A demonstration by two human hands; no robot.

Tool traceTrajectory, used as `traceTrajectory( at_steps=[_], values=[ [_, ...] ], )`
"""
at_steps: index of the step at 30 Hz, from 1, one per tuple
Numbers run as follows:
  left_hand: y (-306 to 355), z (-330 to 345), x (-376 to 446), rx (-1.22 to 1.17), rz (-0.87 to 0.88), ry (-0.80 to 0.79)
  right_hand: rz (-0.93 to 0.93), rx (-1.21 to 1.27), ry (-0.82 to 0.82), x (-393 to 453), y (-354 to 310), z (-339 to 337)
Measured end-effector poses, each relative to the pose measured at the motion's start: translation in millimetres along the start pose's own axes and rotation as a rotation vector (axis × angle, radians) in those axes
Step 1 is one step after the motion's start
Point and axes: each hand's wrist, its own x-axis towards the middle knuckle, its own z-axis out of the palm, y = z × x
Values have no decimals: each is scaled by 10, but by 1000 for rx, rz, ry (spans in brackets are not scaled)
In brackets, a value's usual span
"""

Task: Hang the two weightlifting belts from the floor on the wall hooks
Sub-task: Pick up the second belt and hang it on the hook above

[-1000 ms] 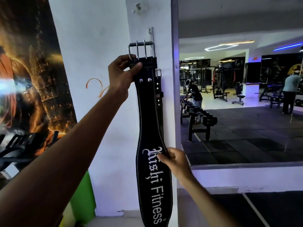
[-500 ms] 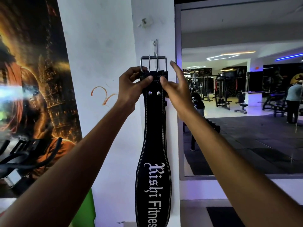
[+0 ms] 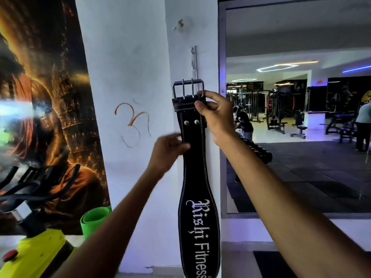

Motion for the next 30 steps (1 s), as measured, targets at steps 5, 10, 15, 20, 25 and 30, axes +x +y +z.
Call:
traceTrajectory(
  at_steps=[5, 10, 15, 20, 25, 30],
  values=[
    [-873, 184, -803, 38, -208, -107, -2, -14, 34, 3, 35, -105],
    [-1096, 254, -1107, 200, -267, -342, 25, -50, 49, -25, 96, -197],
    [-685, 303, -739, -63, -191, -145, 48, -59, 30, -77, 100, -209],
    [-762, 336, -729, -80, -191, -144, 37, -41, 49, -67, 84, -231],
    [-1165, 410, -1172, -62, -312, -234, 38, -18, 79, -79, 80, -301],
    [-1155, 381, -1133, 30, -328, -286, 41, -9, 95, -90, 116, -346]
  ],
)
